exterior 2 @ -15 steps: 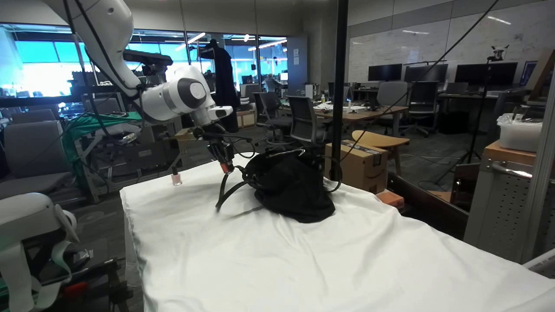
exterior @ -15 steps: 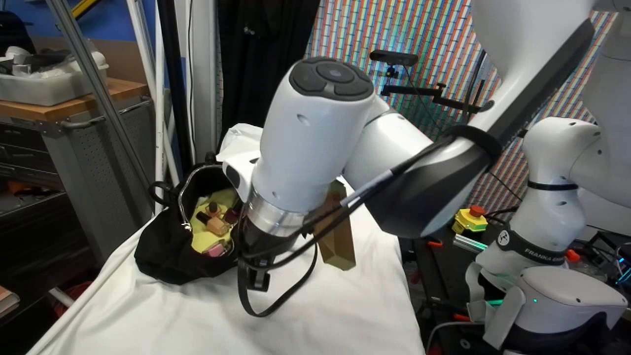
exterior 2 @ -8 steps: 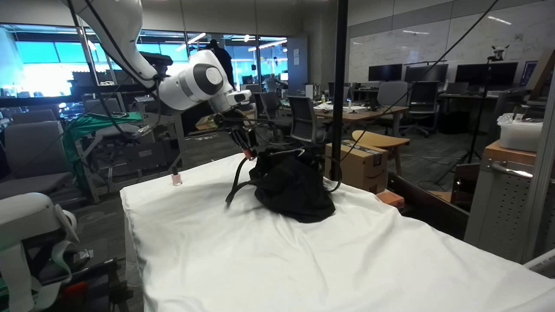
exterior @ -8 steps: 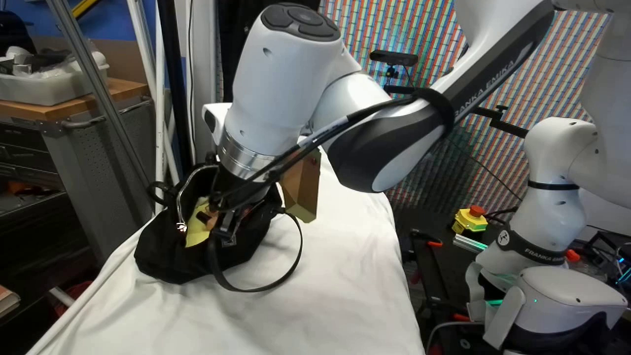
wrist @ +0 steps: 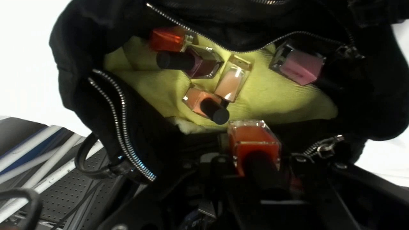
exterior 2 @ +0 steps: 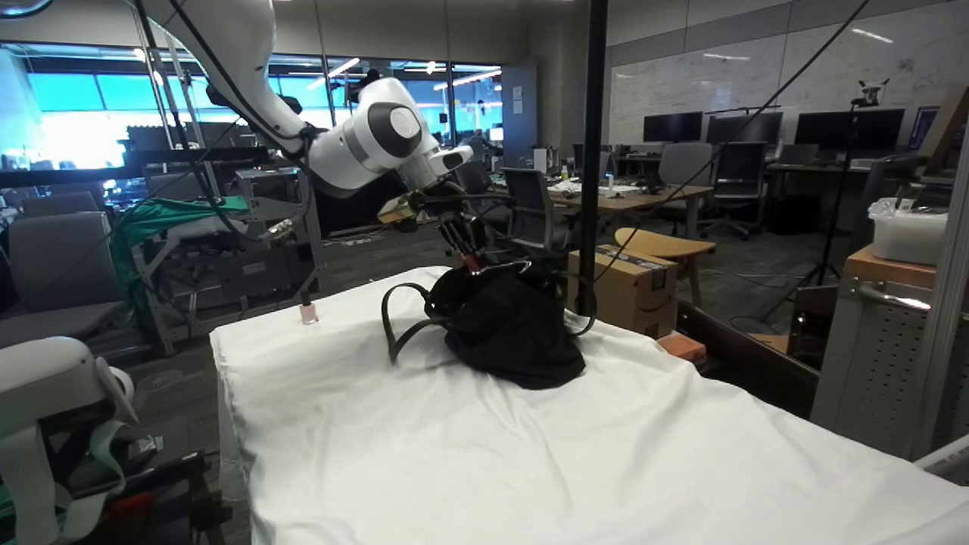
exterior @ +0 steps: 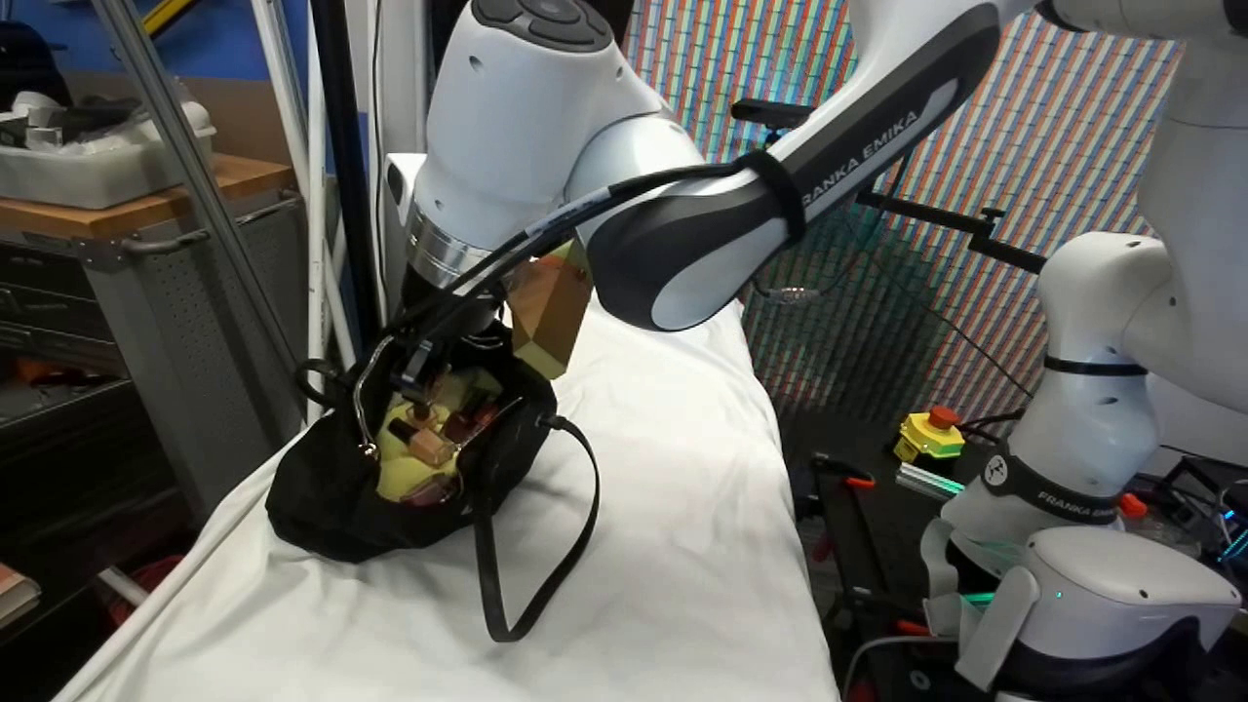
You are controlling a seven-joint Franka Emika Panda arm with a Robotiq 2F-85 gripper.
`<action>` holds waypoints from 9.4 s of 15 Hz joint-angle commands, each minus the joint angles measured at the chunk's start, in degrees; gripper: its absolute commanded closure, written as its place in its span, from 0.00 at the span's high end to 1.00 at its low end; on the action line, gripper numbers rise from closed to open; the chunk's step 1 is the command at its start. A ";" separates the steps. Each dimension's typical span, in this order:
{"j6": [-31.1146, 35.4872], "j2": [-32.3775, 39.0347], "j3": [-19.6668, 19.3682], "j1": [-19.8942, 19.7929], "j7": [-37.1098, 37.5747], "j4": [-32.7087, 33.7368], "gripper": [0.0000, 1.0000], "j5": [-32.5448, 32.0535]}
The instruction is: Put the nail polish bottles in the bag
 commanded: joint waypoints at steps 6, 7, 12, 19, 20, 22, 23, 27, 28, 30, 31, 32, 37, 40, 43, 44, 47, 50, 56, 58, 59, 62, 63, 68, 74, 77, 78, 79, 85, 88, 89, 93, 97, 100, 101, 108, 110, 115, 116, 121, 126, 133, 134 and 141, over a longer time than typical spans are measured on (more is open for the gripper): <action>-1.00 10.30 -1.22 -2.58 -2.67 11.00 0.71 2.06; -0.99 10.92 -1.55 -2.25 -2.41 11.52 0.78 1.82; 0.07 9.27 -2.35 -0.46 -0.22 9.25 1.00 0.76; -0.10 -0.62 -2.03 2.54 4.72 -3.02 0.99 0.07; -0.28 -2.69 -1.41 2.54 5.07 -5.54 1.00 0.38; -0.29 -6.73 -0.22 2.62 6.46 -10.86 1.00 0.45; -0.52 -8.60 0.54 2.46 7.01 -13.12 1.00 0.61; -0.51 -14.97 4.44 1.50 9.50 -22.08 1.00 1.06; -0.69 -16.30 5.67 1.25 9.66 -24.06 1.00 1.51; -0.73 -18.37 8.25 0.77 9.24 -27.35 1.00 3.04; -0.85 -19.19 9.49 0.57 8.63 -28.50 1.00 4.26; -0.56 -19.73 10.97 0.43 7.44 -29.76 1.00 6.34; -0.30 -18.96 17.42 1.13 0.98 -31.38 1.00 16.89; -0.47 -17.45 20.69 1.65 -4.06 -30.28 1.00 22.18; -0.71 -16.11 23.18 1.62 -10.79 -29.13 1.00 28.09; -0.78 -15.58 23.96 1.53 -13.51 -28.61 1.00 30.51; -1.12 -13.43 25.60 1.71 -19.09 -26.58 1.00 35.39; -0.81 -10.99 26.59 2.09 -21.29 -24.49 1.00 36.97; 0.05 -7.24 27.66 2.76 -24.62 -21.36 1.00 37.81; 0.30 -6.05 27.30 3.48 -24.31 -20.27 1.00 36.73; 0.29 -5.37 27.22 3.74 -24.42 -19.71 1.00 36.41; 2.09 -3.76 26.18 5.33 -23.12 -18.31 1.00 33.53; 3.49 -3.28 25.60 6.03 -22.31 -18.03 1.00 32.13; 6.37 -0.65 23.61 8.09 -21.15 -15.69 1.00 28.02; 6.38 1.80 19.43 11.88 -18.02 -13.14 1.00 21.43; 5.55 3.46 16.36 14.88 -14.51 -11.53 1.00 15.99; 4.84 4.22 15.80 15.59 -14.01 -10.87 1.00 15.11; 4.64 4.82 15.32 16.23 -13.50 -10.35 1.00 14.58; 2.06 6.35 14.12 18.37 -13.79 -7.86 1.00 14.78; -1.17 6.06 14.22 18.55 -13.99 -7.24 0.93 15.10; -2.03 6.00 14.09 18.69 -13.59 -7.02 0.87 14.90; -4.59 5.63 14.28 18.56 -13.36 -6.40 0.64 14.74; -5.11 5.88 14.19 18.64 -13.13 -5.75 0.37 14.30; -5.09 6.23 13.99 18.69 -12.89 -5.22 0.16 14.05; -5.10 6.38 13.92 18.68 -12.82 -4.99 0.15 14.03; -4.84 5.37 12.61 18.50 -11.14 -5.06 0.15 13.58; -4.79 4.68 12.01 18.01 -10.64 -5.20 0.15 13.69; -5.02 3.19 9.89 15.99 -10.35 -4.83 0.15 14.09; -4.91 2.87 9.54 15.37 -10.44 -4.81 0.15 14.16; -4.88 -0.50 8.27 9.94 -11.09 -4.63 0.15 14.17; -3.85 -5.02 7.35 2.82 -12.22 -4.53 0.15 14.44; -4.66 -4.33 6.35 -5.98 -16.53 0.20 0.15 16.14; -4.71 -3.77 6.20 -6.68 -16.71 0.98 0.15 16.05; -8.35 -0.75 6.86 -8.96 -19.27 6.28 0.15 18.22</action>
